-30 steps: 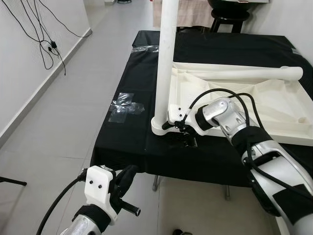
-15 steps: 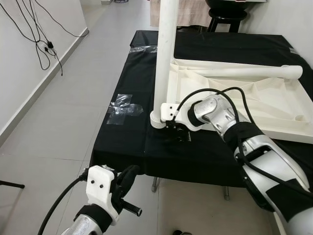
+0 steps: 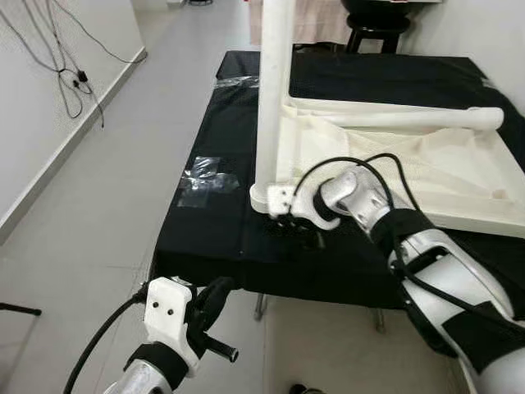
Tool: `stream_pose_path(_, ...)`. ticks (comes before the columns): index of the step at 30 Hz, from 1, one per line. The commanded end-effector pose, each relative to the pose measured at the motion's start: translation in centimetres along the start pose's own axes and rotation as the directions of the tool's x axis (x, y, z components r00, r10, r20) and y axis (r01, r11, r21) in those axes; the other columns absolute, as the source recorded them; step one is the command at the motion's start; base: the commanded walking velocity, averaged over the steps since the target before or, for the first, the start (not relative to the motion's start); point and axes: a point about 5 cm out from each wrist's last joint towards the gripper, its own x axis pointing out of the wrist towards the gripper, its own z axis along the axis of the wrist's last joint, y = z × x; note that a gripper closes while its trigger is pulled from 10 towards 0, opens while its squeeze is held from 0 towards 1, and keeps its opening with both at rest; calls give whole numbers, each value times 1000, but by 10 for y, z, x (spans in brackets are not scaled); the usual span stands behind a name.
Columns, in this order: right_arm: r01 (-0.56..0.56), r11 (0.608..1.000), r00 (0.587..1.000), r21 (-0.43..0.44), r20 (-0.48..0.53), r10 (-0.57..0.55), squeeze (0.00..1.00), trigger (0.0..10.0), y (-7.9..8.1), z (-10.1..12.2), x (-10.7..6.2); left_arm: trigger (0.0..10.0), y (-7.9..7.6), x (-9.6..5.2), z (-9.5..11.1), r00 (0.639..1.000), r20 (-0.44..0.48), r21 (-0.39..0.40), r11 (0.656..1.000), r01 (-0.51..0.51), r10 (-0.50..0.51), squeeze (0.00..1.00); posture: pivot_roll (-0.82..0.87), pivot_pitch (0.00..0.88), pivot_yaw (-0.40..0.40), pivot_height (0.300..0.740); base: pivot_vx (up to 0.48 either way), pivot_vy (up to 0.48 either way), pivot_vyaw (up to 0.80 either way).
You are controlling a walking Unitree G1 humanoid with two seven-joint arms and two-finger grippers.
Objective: Building children table
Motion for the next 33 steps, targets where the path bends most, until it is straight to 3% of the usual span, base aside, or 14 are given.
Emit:
stream_pose_path(1,-30,999,994,-14,-103,28,0,10000,1,-13,-6,10000,-1,-2,-1,1000,-11,-13,1000,-3,3,0,20,157,-30,740,0,0,0)
stream_pose_path(4,-21,1000,992,-15,-124,19,0,10000,-1,-15,-10,10000,-2,-2,-1,1000,-10,-14,1000,-3,2,0,20,157,-30,740,0,0,0)
stream_pose_path(7,176,984,981,15,-89,-174,0,10000,-17,2,-7,10000,-5,-4,2,1000,-4,-18,1000,-5,5,0,24,177,-39,740,0,0,0)
stream_pose_path(21,167,977,984,132,36,-173,0,10000,-20,29,5,10000,-15,-10,5,1000,1,-47,999,-5,5,0,32,225,-65,740,0,0,0)
stream_pose_path(23,229,935,953,272,132,-272,0,10000,-28,45,5,10000,-18,-11,6,1000,2,-60,998,2,-2,0,34,234,-72,740,0,0,0)
stream_pose_path(24,229,935,953,272,132,-272,0,10000,-28,45,5,10000,-18,-11,6,1000,2,-60,998,2,-2,0,34,234,-72,740,0,0,0)
stream_pose_path(28,278,842,887,462,212,-409,0,10000,-38,61,3,10000,-21,-12,7,1000,1,-67,998,4,-4,0,39,237,-76,740,0,0,0)
stream_pose_path(29,278,842,887,462,212,-409,0,10000,-38,61,3,10000,-21,-12,7,1000,1,-67,998,4,-4,0,39,237,-76,740,0,0,0)
stream_pose_path(31,311,793,850,525,220,-479,0,10000,-42,64,1,10000,-21,-12,8,1000,1,-68,998,3,-2,0,39,236,-76,740,0,0,0)
stream_pose_path(32,311,793,850,525,220,-479,0,10000,-42,64,1,10000,-21,-12,8,1000,1,-68,998,3,-2,0,39,236,-76,740,0,0,0)
stream_pose_path(33,341,767,833,543,203,-515,0,10000,-44,64,1,10000,-21,-12,8,1000,1,-67,998,2,-2,0,39,234,-75,740,0,0,0)
